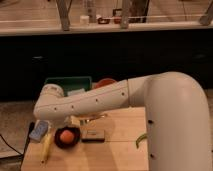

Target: Place apple in purple bowl

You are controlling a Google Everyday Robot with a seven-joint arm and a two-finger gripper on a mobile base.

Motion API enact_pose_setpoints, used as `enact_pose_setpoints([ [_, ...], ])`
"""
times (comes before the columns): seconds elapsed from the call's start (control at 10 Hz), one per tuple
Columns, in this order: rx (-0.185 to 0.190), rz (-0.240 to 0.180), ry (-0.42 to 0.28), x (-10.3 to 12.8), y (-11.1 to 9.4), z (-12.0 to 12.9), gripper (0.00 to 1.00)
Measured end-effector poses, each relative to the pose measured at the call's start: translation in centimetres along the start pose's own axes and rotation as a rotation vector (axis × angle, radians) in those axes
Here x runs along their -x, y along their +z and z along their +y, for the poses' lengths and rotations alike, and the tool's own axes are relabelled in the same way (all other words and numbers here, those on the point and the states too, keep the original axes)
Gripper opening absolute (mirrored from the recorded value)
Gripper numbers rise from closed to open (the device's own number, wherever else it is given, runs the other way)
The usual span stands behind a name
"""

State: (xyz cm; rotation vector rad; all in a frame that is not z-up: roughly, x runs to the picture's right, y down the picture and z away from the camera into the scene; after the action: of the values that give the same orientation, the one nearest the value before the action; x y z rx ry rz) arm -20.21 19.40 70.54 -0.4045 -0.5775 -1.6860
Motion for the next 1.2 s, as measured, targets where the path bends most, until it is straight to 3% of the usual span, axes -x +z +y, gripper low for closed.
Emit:
enact_pose_setpoints([
  [1.2, 0.009, -0.016, -0.005, 0.05, 0.63, 0.46, 0.8],
])
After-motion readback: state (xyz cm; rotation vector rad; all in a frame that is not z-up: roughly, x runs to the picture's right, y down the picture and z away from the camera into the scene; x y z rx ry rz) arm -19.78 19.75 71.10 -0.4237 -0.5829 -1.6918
